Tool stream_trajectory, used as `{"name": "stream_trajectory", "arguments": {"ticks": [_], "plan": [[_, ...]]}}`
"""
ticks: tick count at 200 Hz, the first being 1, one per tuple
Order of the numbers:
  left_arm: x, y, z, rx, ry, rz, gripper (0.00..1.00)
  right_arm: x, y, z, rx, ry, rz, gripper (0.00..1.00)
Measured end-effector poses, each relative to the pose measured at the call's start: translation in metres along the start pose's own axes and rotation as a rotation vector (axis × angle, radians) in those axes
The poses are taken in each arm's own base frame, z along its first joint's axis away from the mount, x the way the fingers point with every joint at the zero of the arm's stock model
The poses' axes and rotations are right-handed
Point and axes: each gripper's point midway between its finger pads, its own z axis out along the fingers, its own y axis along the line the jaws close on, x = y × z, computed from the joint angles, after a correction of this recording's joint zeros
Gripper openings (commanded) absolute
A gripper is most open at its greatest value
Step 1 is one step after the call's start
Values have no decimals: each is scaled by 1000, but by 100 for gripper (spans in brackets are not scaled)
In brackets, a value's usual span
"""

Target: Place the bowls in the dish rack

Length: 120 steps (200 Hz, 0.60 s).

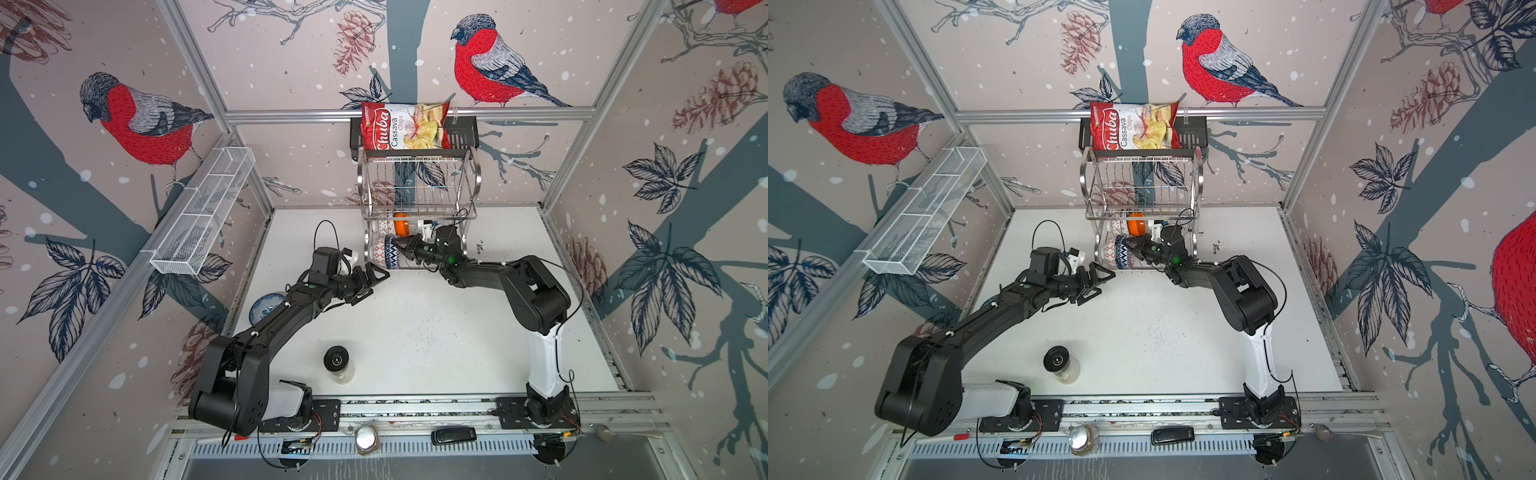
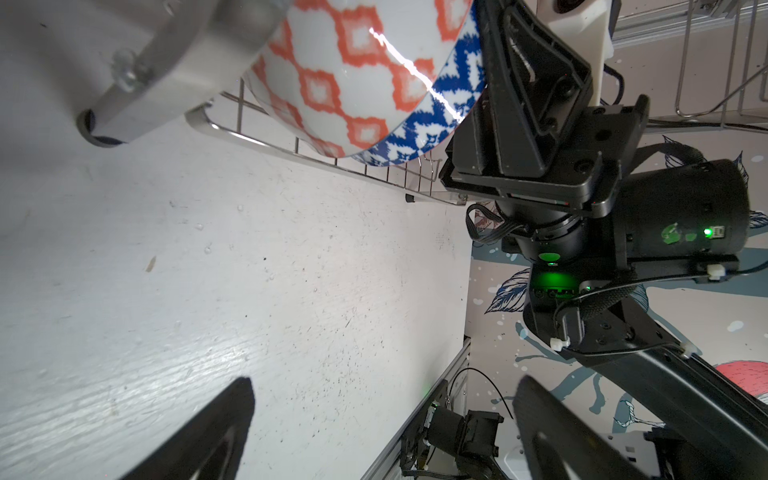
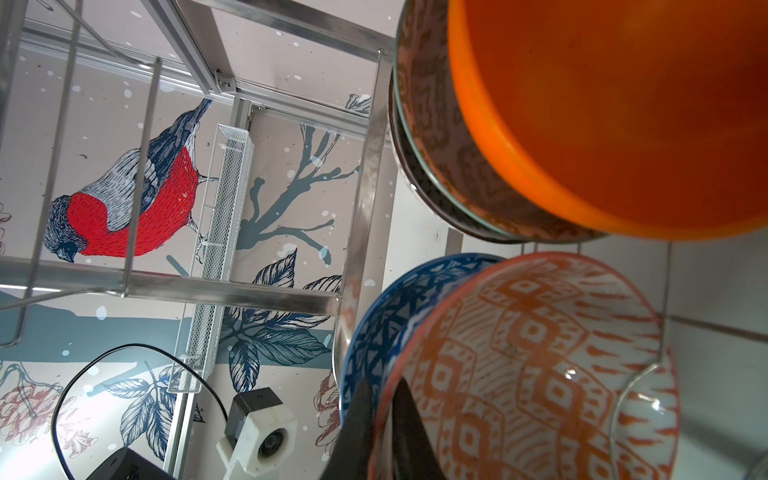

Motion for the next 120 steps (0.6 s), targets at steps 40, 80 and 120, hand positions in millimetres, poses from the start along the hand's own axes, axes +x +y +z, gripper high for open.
{"name": "stream_trajectory", "arguments": {"ticks": [40,80,120], "plan": [[0,1,1,-2,1,-2,98,0,-1,0,7,-1,4,16],[0,1,1,-2,2,-3,98,0,-2,1,17,1,9,18],[0,2,1,-3,3,-4,98,0,-3,2,26,5,14,20]]}}
